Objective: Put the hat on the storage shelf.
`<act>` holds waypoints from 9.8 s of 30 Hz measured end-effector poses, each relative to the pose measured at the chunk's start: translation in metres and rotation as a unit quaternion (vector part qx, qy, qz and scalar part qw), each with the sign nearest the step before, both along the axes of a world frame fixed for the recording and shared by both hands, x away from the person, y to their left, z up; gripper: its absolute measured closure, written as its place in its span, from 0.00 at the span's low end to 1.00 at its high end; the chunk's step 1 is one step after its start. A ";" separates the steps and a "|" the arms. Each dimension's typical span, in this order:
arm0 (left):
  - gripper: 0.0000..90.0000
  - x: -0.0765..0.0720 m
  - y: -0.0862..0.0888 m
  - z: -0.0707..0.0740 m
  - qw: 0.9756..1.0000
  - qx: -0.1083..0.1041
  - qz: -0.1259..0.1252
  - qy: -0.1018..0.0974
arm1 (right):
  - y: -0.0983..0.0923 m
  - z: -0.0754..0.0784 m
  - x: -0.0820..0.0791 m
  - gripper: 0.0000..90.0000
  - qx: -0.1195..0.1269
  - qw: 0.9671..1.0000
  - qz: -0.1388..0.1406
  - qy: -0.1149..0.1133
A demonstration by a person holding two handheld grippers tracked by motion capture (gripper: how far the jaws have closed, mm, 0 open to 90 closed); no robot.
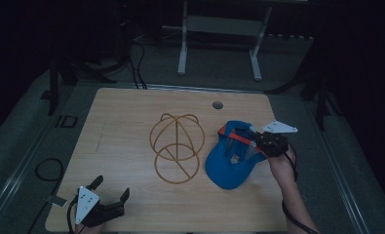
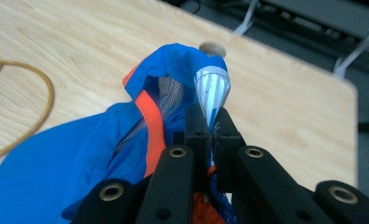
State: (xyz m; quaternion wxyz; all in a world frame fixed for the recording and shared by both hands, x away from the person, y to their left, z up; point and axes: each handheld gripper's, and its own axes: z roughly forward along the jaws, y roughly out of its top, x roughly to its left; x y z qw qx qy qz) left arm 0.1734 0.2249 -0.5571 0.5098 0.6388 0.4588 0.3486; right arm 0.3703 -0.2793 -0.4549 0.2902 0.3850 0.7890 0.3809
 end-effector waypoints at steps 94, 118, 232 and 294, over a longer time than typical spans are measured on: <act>0.96 0.097 -0.253 0.183 0.957 0.090 -0.276 -0.013 | 0.014 0.109 -0.145 0.98 0.033 0.978 0.152 -0.137; 0.99 0.090 -0.257 0.201 0.953 0.086 -0.289 -0.038 | -0.001 0.102 -0.170 0.76 0.091 0.972 0.178 -0.124; 0.02 0.036 -0.044 0.094 0.986 0.006 -0.161 -0.049 | 0.100 0.178 -0.067 1.00 0.105 0.964 0.182 -0.165; 0.02 0.024 -0.027 0.027 0.995 -0.018 -0.100 -0.006 | 0.156 0.102 -0.039 0.76 0.094 0.963 0.252 -0.024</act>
